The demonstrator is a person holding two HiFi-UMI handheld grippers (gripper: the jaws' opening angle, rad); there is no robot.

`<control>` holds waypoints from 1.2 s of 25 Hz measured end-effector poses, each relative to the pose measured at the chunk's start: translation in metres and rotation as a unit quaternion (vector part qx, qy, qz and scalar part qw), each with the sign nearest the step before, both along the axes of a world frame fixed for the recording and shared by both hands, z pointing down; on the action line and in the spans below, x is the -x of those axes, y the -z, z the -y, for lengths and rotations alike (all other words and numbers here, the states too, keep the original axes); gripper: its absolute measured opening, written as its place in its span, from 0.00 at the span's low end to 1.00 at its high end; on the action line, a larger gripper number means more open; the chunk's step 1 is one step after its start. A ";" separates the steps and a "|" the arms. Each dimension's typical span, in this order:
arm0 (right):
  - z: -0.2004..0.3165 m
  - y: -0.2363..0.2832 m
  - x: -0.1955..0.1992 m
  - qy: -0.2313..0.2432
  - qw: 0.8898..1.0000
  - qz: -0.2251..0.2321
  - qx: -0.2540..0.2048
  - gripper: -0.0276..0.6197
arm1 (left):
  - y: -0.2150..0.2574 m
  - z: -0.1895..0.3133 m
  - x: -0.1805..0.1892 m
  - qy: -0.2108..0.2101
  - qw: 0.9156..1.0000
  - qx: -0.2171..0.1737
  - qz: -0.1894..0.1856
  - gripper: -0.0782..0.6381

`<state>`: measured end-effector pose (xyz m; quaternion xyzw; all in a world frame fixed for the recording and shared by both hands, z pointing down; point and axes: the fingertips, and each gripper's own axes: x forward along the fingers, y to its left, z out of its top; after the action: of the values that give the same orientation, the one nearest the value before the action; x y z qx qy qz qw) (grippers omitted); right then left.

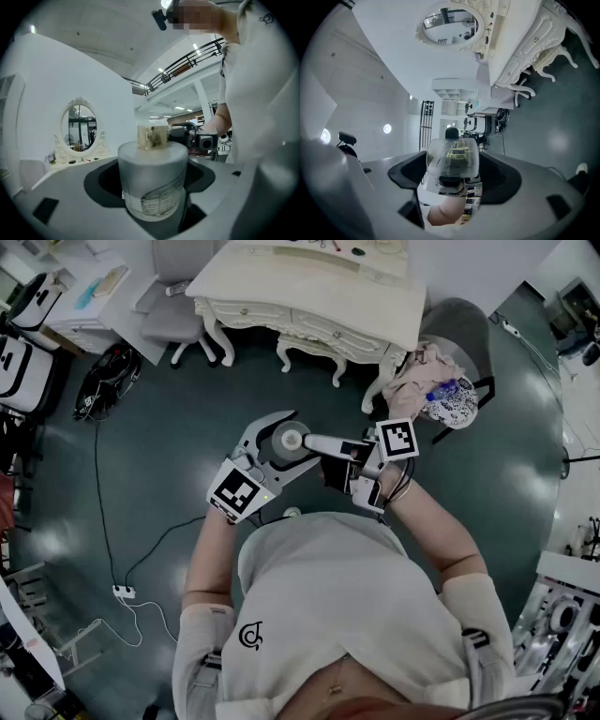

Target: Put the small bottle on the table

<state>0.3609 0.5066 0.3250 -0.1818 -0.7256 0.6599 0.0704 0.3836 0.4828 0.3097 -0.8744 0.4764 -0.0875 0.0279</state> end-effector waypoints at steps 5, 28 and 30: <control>0.002 0.002 0.002 -0.002 1.000 0.001 0.001 0.58 | 0.002 0.002 0.002 -0.002 1.000 -0.002 0.001 0.60; 0.004 -0.023 0.119 -0.002 1.000 -0.010 0.015 0.58 | -0.024 0.005 0.120 0.009 1.000 0.015 -0.009 0.60; 0.017 -0.028 0.130 0.006 1.000 -0.010 0.017 0.58 | -0.028 0.017 0.131 0.017 1.000 0.018 -0.010 0.60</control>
<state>0.2308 0.4901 0.3531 -0.1809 -0.7123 0.6735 0.0789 0.2523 0.4654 0.3381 -0.8676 0.4895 -0.0875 0.0061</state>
